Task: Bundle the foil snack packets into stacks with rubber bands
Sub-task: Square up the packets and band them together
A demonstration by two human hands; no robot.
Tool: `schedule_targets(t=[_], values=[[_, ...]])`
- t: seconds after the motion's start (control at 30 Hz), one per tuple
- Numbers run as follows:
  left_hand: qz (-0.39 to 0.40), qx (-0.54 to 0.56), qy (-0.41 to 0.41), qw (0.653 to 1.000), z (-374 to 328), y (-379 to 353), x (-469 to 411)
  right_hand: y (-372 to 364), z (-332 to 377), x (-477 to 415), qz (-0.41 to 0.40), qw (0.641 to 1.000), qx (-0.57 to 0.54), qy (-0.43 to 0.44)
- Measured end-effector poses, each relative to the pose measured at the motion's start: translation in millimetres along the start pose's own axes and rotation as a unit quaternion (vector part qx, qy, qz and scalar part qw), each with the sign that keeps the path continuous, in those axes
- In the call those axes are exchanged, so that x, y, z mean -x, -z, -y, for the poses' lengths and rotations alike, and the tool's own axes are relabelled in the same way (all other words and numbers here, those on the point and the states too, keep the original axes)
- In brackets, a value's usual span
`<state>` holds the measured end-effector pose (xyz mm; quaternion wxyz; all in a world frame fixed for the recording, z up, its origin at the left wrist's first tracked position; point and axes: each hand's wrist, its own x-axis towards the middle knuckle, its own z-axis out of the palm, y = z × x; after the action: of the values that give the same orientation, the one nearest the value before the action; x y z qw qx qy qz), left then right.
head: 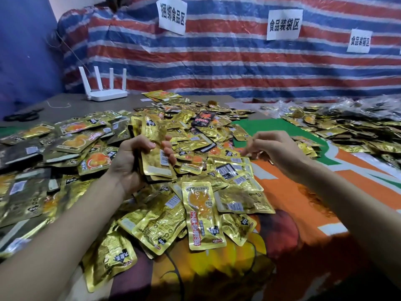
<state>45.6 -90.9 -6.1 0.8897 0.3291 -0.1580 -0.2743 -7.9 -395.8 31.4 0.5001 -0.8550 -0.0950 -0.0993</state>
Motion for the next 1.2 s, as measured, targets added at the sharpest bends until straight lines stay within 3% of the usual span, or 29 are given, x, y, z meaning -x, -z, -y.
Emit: schedule_targets(t=[0.07, 0.13, 0.33, 0.47, 0.63, 0.73, 0.93, 1.07, 1.2], values=[[0.018, -0.002, 0.006, 1.000, 0.5, -0.4, 1.2, -32.8, 12.2, -10.2, 0.052, 0.985, -0.164, -0.003], [0.037, -0.025, 0.013, 0.999, 0.3, -1.9, 2.5, -64.0, 20.3, -23.3, 0.092, 0.962, -0.258, -0.005], [0.053, -0.068, 0.054, 0.995, -9.1, -1.0, 7.0, -132.4, 30.4, -60.8, 0.119, 0.918, -0.378, -0.007], [0.027, -0.054, 0.038, 0.997, -17.0, 2.0, 7.7, -138.9, 29.0, -73.2, 0.156, 0.868, -0.471, -0.022], [-0.027, -0.075, 0.006, 0.997, -15.6, 1.1, 3.9, -138.7, 24.4, -70.1, 0.201, 0.826, -0.524, -0.057], [-0.045, -0.094, 0.001, 0.995, -13.0, 2.5, 3.5, -142.8, 19.9, -65.2, 0.228, 0.813, -0.535, -0.033], [0.002, -0.106, 0.015, 0.994, -16.4, 2.7, 8.1, -140.6, 13.5, -57.3, 0.247, 0.839, -0.482, -0.056], [0.060, -0.080, 0.046, 0.994, -16.3, -2.3, 8.3, -146.7, 13.2, -55.2, 0.201, 0.821, -0.531, -0.061], [0.040, -0.052, 0.120, 0.991, -10.8, -0.3, 6.9, -146.7, 17.3, -60.0, 0.045, 0.760, -0.647, -0.051]])
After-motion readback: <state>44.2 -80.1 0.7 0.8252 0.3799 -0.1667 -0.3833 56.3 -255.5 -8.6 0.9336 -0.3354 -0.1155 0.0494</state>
